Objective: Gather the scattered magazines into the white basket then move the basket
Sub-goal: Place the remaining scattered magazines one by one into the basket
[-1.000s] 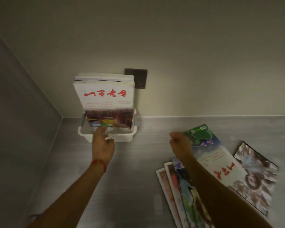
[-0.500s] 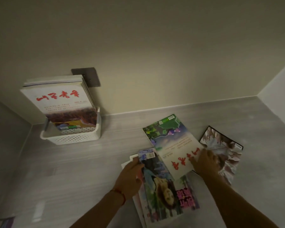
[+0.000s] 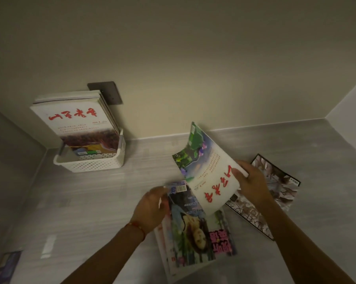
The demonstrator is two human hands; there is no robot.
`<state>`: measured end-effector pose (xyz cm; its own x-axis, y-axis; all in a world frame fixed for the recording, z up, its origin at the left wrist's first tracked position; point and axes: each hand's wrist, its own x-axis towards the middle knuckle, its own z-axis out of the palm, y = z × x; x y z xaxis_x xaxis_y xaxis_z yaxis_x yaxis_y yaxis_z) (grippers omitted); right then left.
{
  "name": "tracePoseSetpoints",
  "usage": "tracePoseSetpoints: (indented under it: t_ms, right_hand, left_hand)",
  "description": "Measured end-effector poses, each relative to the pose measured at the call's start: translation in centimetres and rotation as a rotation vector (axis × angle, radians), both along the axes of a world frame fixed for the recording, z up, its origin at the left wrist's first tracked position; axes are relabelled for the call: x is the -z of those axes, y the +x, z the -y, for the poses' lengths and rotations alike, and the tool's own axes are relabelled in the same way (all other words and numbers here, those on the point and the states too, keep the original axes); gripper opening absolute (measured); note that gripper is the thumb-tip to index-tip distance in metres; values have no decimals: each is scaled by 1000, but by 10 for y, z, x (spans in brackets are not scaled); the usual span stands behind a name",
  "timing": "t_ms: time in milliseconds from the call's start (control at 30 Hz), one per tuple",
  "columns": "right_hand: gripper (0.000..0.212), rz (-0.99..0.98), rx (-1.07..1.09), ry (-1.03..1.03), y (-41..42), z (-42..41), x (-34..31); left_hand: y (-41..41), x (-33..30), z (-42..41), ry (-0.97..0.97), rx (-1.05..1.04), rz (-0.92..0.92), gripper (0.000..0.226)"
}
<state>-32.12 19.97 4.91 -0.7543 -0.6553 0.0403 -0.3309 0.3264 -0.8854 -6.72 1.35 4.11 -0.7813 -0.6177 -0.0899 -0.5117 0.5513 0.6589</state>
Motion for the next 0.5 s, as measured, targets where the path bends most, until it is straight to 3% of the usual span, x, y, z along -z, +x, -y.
tracePoseSetpoints:
  t_ms: [200,300,400,500]
  right_hand:
    - [22,-63,-257,-41,19,41,-94]
    - [13,-90,-398,-41,38,77,-127]
    - [11,-100,-476,-13,64,113,-143]
    - [15,-99,-492,-22,80,141,-146]
  left_hand:
    - [-16,-74,32,-382,24,-216,61]
    - [-15,-101,47,-508,136,-172,66]
    - [-1,-104,62,-240,194,-174,39]
    - [24,-103,76,200,32,-267,22]
